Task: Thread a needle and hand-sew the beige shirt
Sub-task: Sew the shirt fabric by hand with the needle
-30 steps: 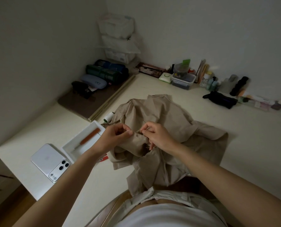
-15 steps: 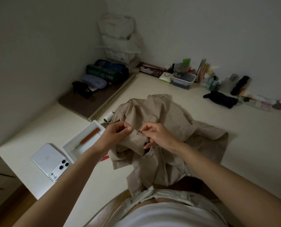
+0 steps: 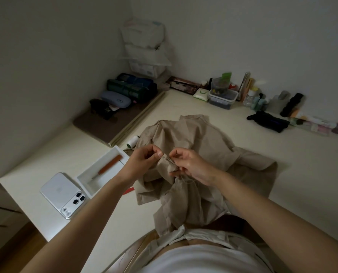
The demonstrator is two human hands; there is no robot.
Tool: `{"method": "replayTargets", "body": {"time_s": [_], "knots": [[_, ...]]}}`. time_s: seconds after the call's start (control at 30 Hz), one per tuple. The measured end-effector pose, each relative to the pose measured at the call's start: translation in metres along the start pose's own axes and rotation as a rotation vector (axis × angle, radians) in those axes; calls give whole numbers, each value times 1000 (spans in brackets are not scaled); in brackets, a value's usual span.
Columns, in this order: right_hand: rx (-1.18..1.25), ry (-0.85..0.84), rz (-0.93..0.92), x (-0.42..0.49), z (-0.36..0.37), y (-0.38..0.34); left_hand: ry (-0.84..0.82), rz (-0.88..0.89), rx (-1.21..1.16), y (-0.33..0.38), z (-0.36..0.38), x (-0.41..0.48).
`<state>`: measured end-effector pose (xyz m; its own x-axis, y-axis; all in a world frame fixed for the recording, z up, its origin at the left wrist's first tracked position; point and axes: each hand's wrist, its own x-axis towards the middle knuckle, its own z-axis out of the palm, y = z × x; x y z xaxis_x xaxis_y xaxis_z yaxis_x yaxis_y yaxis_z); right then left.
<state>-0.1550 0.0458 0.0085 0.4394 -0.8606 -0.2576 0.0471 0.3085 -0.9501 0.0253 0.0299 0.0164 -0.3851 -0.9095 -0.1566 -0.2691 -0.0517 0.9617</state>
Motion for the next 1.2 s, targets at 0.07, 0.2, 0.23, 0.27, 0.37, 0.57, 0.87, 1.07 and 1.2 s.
{"method": "replayTargets", "body": {"time_s": [0.07,0.2,0.23,0.27,0.37,0.57,0.87,1.07,1.2], "knots": [[12,-25,8,-1,1,-1,-5,26,56,0,2,0],[53,-24,15,0,5,-1,8,39,83,-2,4,0],[70,-18,15,0,5,-2,18,32,69,-2,4,0],[90,-13,17,1,6,-2,26,19,53,-3,4,0],[155,-6,24,2,6,-5,29,-45,-38,-5,0,-2],[196,8,29,6,10,-4,-5,-99,-255,-5,-5,-1],[55,128,60,15,6,4,-19,-148,-311,-11,-7,1],[22,225,26,17,11,1,21,-170,-280,-11,-7,4],[-62,206,0,20,16,-2,-9,-157,-153,-11,-9,7]]}}
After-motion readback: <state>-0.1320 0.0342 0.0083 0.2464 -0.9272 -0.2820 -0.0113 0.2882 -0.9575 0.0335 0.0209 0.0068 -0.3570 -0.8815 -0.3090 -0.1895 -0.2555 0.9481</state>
